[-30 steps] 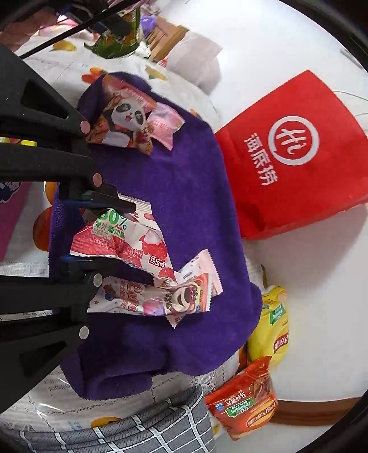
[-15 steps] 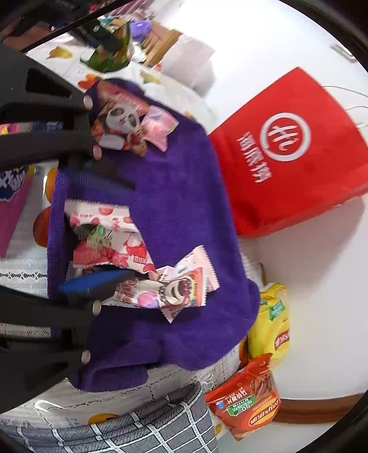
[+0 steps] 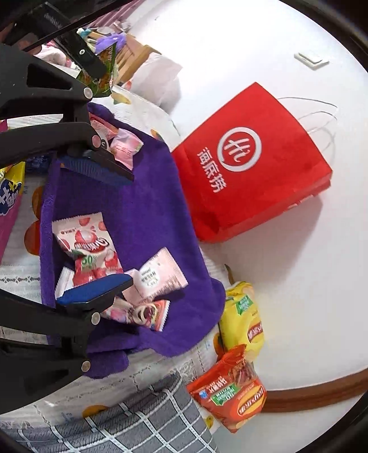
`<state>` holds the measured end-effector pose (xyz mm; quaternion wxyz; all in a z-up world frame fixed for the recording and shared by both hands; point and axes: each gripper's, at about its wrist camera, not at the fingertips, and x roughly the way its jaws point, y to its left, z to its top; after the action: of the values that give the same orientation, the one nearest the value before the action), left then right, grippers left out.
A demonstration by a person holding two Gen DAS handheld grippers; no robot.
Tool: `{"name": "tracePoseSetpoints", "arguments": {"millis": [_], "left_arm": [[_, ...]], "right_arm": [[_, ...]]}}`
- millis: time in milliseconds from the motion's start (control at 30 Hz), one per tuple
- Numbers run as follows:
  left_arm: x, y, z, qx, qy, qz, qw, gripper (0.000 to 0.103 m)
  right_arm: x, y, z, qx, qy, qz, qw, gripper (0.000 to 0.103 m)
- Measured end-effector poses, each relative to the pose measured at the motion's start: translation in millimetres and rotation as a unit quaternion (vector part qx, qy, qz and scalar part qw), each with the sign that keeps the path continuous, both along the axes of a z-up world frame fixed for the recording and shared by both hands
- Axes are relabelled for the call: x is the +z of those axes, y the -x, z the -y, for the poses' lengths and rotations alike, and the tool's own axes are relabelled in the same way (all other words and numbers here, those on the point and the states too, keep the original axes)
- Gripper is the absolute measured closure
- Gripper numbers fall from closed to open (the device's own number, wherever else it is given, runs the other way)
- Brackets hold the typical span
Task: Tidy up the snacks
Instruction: 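Lower the green bag onto the towel and open the left tool, then move the left tool toward the blue packet while the right tool approaches the pink-yellow chip bag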
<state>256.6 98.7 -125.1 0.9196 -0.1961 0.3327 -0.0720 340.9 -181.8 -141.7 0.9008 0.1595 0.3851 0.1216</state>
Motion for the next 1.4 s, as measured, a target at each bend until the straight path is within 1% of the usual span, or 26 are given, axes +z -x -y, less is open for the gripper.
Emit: {"name": "tracePoseSetpoints", "arguments": {"millis": [133,233,300,367,433,467,500,567,633,767,833,967,1000,1033,1100,1167,1267,1400], "left_arm": [[12,-20,22,-0.022,-0.02,-0.005,0.9995,0.056],[14,-38,37,-0.028,-0.034,-0.024,0.9988,0.056],[12,-52,46,-0.033,-0.038,-0.038,0.998,0.056],[5,-69,55,-0.031,-0.063,-0.057,0.9959,0.056],[-1,-80,61,-0.031,-0.08,-0.068,0.994,0.056],[-6,-88,63,-0.032,-0.088,-0.08,0.9924,0.056],[-11,-93,64,-0.032,-0.09,-0.089,0.9915,0.056],[-22,-103,63,-0.03,-0.081,-0.108,0.9904,0.056],[-31,-112,63,-0.022,-0.085,-0.123,0.9886,0.056],[-49,-124,62,-0.021,-0.081,-0.135,0.9873,0.056],[-55,-126,64,-0.035,-0.079,-0.141,0.9863,0.056],[-53,-126,66,-0.047,-0.08,-0.141,0.9857,0.056],[-52,-127,66,-0.05,-0.075,-0.142,0.9857,0.054],[-50,-127,65,-0.057,-0.065,-0.143,0.9858,0.047],[-42,-125,65,-0.067,-0.054,-0.139,0.9865,0.037],[-30,-119,67,-0.068,-0.061,-0.123,0.9882,0.036],[-11,-102,71,-0.073,-0.085,-0.096,0.989,0.035],[-4,-79,64,-0.066,-0.095,-0.086,0.9895,0.034]], "right_arm": [[5,3,3,-0.016,0.017,0.012,1.0,0.039],[6,4,6,-0.028,0.022,0.015,0.999,0.039],[6,3,8,-0.03,0.02,0.015,0.999,0.039],[5,3,10,-0.032,0.014,0.013,0.999,0.039],[5,3,12,-0.034,0.006,0.011,0.999,0.039],[5,3,13,-0.034,0.003,0.01,0.999,0.039],[5,3,14,-0.035,-0.001,0.008,0.999,0.039],[3,2,16,-0.041,-0.01,0.0,0.999,0.039],[3,3,19,-0.045,-0.022,0.0,0.999,0.039],[3,4,21,-0.059,-0.013,0.004,0.998,0.039],[1,3,22,-0.059,-0.019,-0.001,0.998,0.039],[-4,0,21,-0.056,-0.026,-0.01,0.998,0.039],[-6,0,20,-0.054,-0.026,-0.012,0.998,0.039],[-6,0,20,-0.054,-0.026,-0.012,0.998,0.039],[-6,0,18,-0.053,-0.024,-0.01,0.998,0.039],[-5,1,16,-0.052,-0.019,-0.008,0.998,0.039],[-5,2,14,-0.051,-0.017,-0.005,0.999,0.039],[-5,2,12,-0.047,-0.012,-0.005,0.999,0.039]]}}
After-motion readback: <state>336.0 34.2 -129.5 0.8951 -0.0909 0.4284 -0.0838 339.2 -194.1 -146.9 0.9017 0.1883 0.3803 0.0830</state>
